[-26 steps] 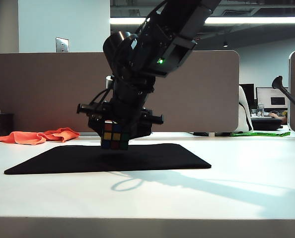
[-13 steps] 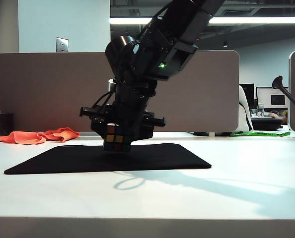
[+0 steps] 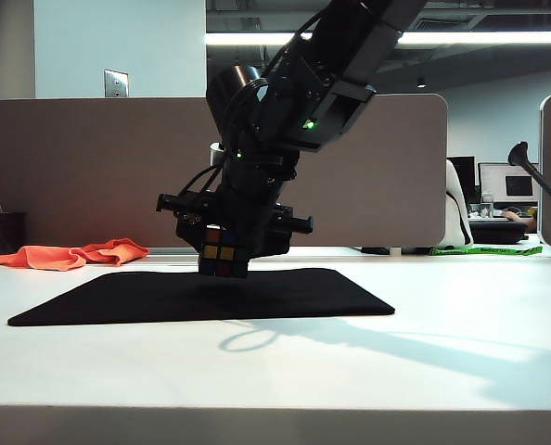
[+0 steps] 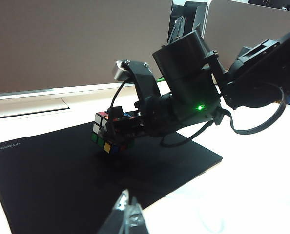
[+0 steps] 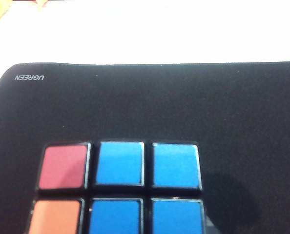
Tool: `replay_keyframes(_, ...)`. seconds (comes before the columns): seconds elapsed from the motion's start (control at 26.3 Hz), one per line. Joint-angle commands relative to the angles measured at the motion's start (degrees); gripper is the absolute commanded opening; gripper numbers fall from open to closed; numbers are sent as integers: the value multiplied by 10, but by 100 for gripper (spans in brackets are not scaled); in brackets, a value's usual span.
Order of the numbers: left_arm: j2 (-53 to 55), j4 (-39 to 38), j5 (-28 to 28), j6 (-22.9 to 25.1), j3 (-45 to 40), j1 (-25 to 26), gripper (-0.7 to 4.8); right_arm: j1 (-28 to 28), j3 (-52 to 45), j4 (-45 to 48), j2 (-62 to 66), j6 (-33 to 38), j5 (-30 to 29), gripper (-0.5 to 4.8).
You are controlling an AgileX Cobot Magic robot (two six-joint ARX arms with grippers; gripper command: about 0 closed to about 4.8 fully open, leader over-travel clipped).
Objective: Pick up the cube on the right side of the mouse pad, then place it in the center of the mouse pad.
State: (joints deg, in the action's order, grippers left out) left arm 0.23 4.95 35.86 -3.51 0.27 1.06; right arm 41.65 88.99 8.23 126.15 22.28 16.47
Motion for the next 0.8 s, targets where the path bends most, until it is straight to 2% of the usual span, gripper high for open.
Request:
replay_keyframes(0.04, 1, 7, 2, -2, 2, 0, -6, 1, 2, 10, -3, 3, -1, 293)
replay_keyframes(0.3, 1, 7, 2, -2, 2, 0, -6, 1, 2, 7, -3, 3, -12, 297)
replay_keyframes(0.38, 1, 8, 2, -2, 2, 0, -6, 1, 2, 6, -3, 3, -16, 323)
replay_keyframes(0.72, 1, 10, 2, -2, 2, 0, -6, 1, 2, 6, -3, 2, -16, 328)
replay_keyframes(0.8, 1, 10, 2, -2, 2, 0, -6, 1, 2, 6, -3, 2, -16, 345)
